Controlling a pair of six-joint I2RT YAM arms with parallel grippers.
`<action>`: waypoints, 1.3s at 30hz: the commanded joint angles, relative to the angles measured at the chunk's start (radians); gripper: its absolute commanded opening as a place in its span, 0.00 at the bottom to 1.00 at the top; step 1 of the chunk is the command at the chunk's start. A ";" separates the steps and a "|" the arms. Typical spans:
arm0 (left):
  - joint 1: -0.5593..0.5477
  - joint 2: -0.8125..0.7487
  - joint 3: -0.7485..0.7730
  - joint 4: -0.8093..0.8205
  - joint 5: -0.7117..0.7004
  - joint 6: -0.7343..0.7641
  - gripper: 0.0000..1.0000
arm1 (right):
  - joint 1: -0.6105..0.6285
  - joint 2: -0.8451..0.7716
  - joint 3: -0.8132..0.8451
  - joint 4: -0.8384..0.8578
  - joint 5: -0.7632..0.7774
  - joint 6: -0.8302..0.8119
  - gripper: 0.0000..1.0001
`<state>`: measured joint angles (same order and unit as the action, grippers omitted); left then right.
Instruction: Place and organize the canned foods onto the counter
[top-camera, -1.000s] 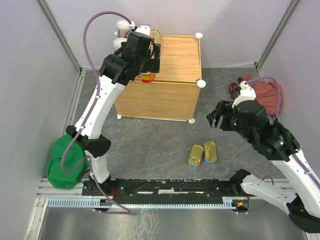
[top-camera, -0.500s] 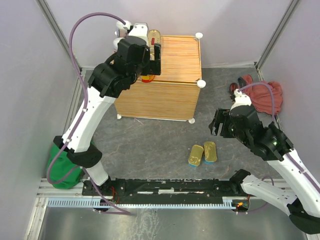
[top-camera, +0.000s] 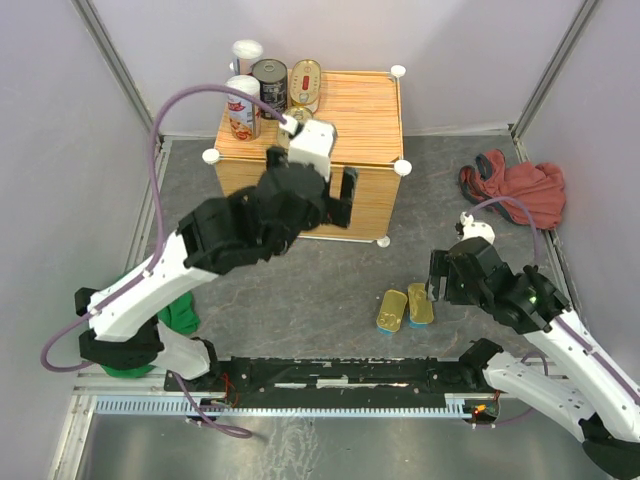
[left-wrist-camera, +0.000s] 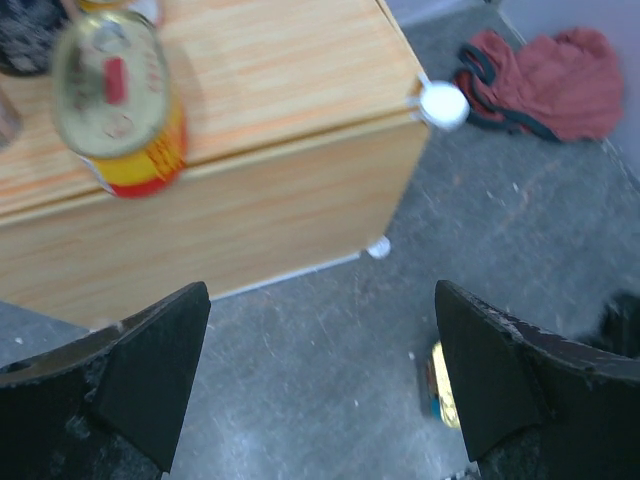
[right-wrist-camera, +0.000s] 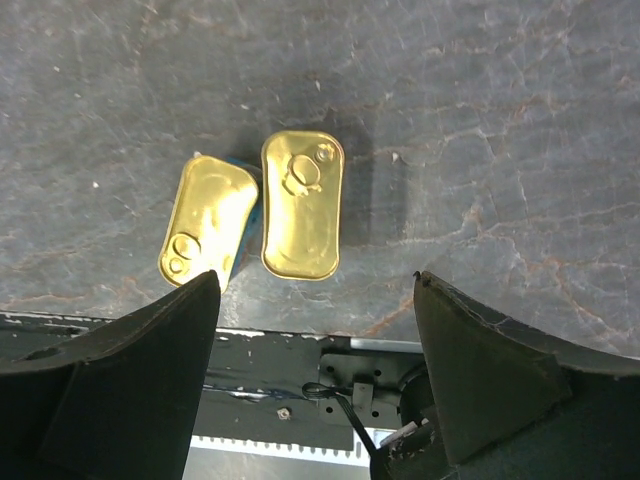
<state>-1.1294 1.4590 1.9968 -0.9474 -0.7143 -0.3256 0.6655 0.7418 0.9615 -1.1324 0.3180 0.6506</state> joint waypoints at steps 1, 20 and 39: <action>-0.165 -0.068 -0.150 0.088 -0.125 -0.123 0.99 | -0.004 -0.037 -0.060 -0.006 -0.020 0.050 0.87; -0.411 -0.186 -0.926 0.576 -0.002 -0.313 0.99 | -0.004 -0.039 -0.188 0.045 -0.053 0.206 0.87; -0.461 0.093 -1.192 1.177 0.099 -0.211 0.99 | -0.003 -0.019 0.012 -0.049 0.037 0.297 0.84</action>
<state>-1.5837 1.4979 0.7929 0.0586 -0.5919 -0.5735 0.6655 0.7231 0.9146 -1.1542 0.3191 0.9268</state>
